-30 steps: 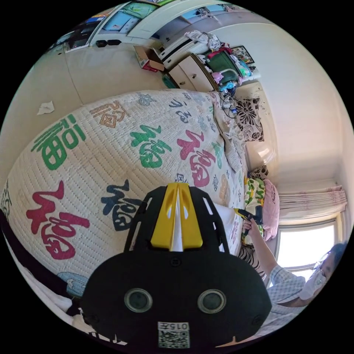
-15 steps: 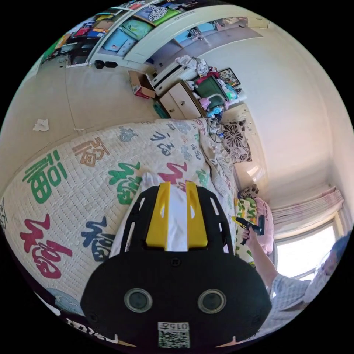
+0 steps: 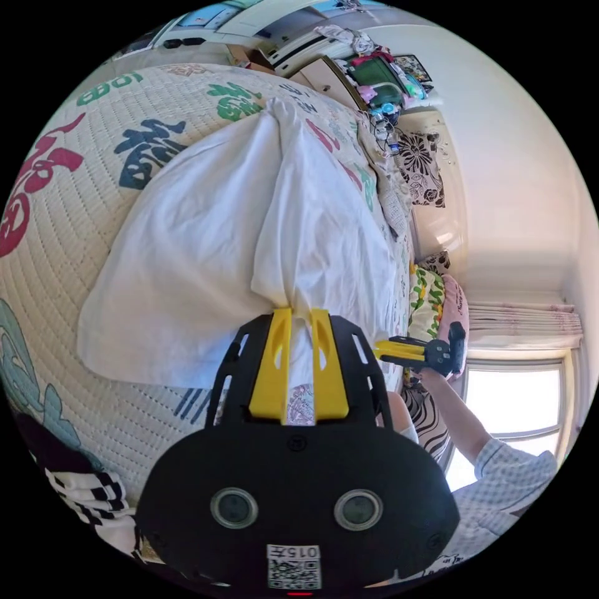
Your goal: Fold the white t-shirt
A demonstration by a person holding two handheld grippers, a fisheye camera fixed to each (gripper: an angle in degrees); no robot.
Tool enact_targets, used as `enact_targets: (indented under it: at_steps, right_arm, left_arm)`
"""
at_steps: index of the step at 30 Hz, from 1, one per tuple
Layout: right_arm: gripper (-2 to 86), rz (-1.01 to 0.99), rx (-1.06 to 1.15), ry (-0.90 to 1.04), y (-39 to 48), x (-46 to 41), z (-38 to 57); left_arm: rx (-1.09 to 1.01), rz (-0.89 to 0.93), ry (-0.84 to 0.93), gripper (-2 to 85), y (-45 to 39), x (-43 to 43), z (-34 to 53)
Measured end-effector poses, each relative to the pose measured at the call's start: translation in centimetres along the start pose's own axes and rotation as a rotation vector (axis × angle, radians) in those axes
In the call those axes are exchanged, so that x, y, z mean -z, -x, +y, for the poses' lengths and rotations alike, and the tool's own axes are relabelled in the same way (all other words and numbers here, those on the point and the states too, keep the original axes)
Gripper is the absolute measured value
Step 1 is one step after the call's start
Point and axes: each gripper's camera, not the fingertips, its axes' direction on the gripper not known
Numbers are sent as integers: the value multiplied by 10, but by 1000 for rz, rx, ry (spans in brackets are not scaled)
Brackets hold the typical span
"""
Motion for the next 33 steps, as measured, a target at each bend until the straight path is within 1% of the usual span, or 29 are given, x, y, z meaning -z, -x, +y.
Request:
enact_targets:
  at_steps: [2,3,6,11,13,16,20,23,25,26,28,29,30,31,32,33]
  right_arm:
    - [36,-3,-13,33,3,6,-10]
    - [35,10,-9,60,5,11,-15]
    - [34,29,51,131,14,26,-28]
    - [34,-28,205,244,25,47,-58]
    - [34,-39,254,284,28,50,-70]
    - [36,-65,236,286,25,51,-80]
    - [39,-103,227,306,21,44,-86]
    - [57,-188,329,442,17,37,-93]
    - [80,-323,431,551,9,50,-101]
    - [80,-357,454,572,7,57,-104]
    - [77,-512,596,637,4,94,-117]
    - [75,-534,627,630,3,106,-122]
    - [77,-532,681,578,4,128,-135]
    - [79,-487,715,482,4,149,-151]
    - [79,-459,716,424,4,158,-161]
    - [81,-404,668,290,2,174,-184]
  left_arm:
    - [2,10,-1,13,2,0,4]
    - [-15,43,0,7,3,1,8]
    - [-49,68,21,-1,1,5,16]
    - [-77,28,46,-4,-1,5,20]
    - [-104,-40,85,-4,-4,-6,21]
    - [-117,-101,104,-3,-6,-22,24]
    - [-77,-81,80,0,-1,-39,28]
    - [-116,-49,87,6,3,-52,37]
    - [-119,-5,64,12,7,-54,49]
    - [-118,-7,48,13,8,-53,53]
    - [-105,-76,-50,27,7,-40,73]
    - [-94,-100,-78,33,7,-36,78]
    - [-64,-149,-128,52,8,-30,86]
    - [-23,-197,-179,76,10,-25,91]
    - [-5,-216,-205,79,11,-23,93]
    - [19,-251,-251,86,12,-22,95]
